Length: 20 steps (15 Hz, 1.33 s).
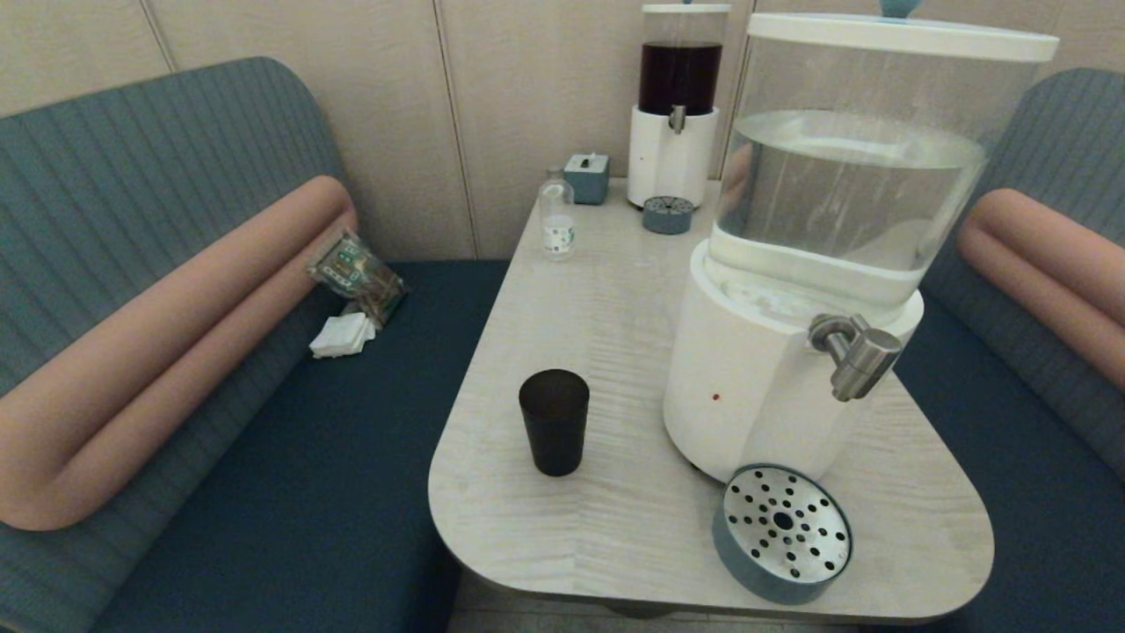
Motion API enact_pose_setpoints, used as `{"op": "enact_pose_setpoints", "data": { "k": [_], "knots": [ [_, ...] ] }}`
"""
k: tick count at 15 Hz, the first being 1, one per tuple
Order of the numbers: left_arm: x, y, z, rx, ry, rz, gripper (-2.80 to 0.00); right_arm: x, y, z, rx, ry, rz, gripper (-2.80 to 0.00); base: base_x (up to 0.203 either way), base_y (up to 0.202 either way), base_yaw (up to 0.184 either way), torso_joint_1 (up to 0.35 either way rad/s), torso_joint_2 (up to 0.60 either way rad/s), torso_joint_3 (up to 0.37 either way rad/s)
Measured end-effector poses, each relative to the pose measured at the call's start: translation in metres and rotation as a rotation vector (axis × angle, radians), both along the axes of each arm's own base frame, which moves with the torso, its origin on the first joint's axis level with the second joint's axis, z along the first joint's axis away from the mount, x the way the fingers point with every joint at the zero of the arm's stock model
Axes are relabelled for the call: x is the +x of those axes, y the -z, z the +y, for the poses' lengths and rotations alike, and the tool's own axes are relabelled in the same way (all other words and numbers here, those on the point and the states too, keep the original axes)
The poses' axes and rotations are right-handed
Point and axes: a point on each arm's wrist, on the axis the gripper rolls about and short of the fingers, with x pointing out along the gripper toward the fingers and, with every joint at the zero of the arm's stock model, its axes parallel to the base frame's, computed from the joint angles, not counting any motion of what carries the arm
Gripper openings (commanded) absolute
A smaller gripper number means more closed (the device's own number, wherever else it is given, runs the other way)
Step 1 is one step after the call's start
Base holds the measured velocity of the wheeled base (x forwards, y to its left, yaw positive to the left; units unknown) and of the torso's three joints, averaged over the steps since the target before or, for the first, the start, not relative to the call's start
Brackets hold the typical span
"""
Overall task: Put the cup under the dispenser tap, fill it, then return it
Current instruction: Pick up the cup
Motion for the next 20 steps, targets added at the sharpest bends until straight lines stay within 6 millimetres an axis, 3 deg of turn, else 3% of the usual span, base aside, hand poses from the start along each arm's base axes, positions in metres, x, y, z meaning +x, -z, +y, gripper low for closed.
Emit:
{"op": "enact_pose_setpoints", "data": {
  "k": [16,18,20],
  "knots": [
    [0.0,-0.002,0.0,0.008,0.003,-0.008,-2.8,0.0,0.0,0.0,0.004,0.0,-0.002,-2.8,0.0,0.0,0.0,0.0,0.0,0.0],
    [-0.004,-0.013,0.0,0.003,0.02,-0.039,-2.8,0.0,0.0,0.0,0.004,0.0,-0.002,-2.8,0.0,0.0,0.0,0.0,0.0,0.0],
    [-0.014,-0.039,-0.002,-0.008,0.073,-0.088,-2.8,0.0,0.0,0.0,0.005,0.0,-0.002,-2.8,0.0,0.0,0.0,0.0,0.0,0.0]
  ]
}}
